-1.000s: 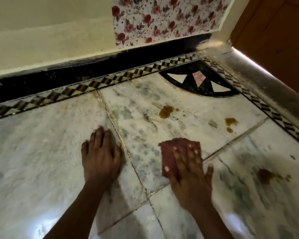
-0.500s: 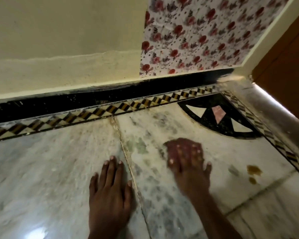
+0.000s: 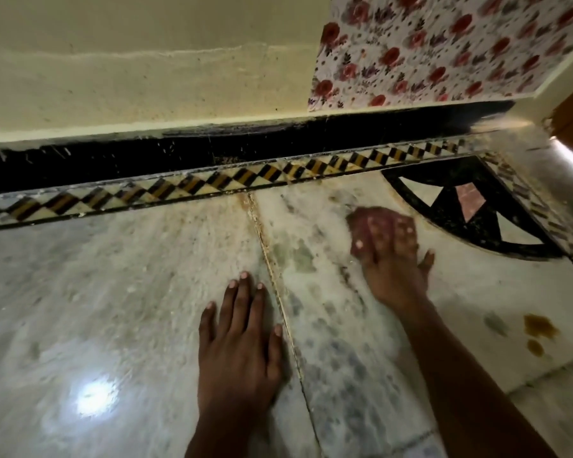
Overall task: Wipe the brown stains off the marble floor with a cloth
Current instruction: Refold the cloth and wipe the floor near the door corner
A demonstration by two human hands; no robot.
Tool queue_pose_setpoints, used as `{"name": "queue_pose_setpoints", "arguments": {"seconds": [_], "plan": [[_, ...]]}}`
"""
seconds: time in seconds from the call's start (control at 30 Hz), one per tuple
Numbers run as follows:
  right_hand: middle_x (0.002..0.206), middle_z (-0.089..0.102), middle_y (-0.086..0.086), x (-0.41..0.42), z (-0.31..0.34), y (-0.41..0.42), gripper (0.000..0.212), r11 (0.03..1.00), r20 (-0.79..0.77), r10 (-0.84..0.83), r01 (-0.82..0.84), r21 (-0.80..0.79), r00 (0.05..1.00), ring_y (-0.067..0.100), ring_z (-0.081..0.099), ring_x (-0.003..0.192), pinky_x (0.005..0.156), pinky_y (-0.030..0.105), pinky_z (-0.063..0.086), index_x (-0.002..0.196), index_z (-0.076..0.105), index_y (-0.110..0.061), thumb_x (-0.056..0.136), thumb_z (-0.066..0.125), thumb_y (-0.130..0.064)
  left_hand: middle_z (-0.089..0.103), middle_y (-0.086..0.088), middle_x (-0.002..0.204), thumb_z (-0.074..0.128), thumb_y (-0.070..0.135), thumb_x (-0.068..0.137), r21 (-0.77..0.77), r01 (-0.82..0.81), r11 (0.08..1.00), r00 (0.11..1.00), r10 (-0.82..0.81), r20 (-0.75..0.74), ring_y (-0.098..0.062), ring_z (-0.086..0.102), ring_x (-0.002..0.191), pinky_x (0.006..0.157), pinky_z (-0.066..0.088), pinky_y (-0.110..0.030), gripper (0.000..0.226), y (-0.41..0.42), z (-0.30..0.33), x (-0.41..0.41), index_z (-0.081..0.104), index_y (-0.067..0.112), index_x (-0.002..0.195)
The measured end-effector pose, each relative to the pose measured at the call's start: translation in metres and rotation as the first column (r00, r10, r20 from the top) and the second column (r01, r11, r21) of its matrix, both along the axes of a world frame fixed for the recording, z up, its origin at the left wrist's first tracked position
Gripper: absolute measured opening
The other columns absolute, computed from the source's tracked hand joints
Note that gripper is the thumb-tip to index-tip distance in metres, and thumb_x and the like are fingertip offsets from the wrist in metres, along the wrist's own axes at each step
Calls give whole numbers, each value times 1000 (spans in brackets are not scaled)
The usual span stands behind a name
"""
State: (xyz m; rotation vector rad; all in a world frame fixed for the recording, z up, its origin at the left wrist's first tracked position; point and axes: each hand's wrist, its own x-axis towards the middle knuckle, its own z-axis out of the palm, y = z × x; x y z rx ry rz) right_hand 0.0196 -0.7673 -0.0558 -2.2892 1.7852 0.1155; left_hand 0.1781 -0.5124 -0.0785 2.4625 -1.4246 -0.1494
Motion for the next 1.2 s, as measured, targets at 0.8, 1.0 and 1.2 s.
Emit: {"name": "queue_pose_setpoints", "arguments": {"seconds": [0.8, 1.0, 1.2], "plan": [[179, -20, 0, 104, -6, -3, 64, 854, 33, 520, -520, -9, 854, 31, -19, 164, 127, 71, -7, 166, -7, -50, 109, 18, -67, 22, -2, 177, 37, 49, 102, -24, -26, 999, 999, 27, 38, -21, 22, 164, 128, 27, -55, 68, 1, 2, 0, 42, 18, 163], [178, -18, -6, -11, -3, 19, 63, 983, -25, 186, -186, 1, 982, 21, -14, 165, 127, 67, -11, 160, -9, -63, 102, 10, -76, 22, -3, 177, 36, 50, 102, -14, -11, 1000, 999, 11, 40, -22, 21, 164, 128, 26, -56, 69, -1, 4, 1, 42, 18, 163], [176, -24, 11, 111, 7, -47, 68, 996, 90, -23, 15, 83, 996, 40, -23, 162, 129, 65, -9, 168, -9, -39, 109, 13, -64, 23, -1, 177, 36, 50, 104, -8, -4, 1000, 998, 4, 67, -19, 18, 165, 130, 21, -53, 68, 1, 0, 1, 39, 19, 164]]}}
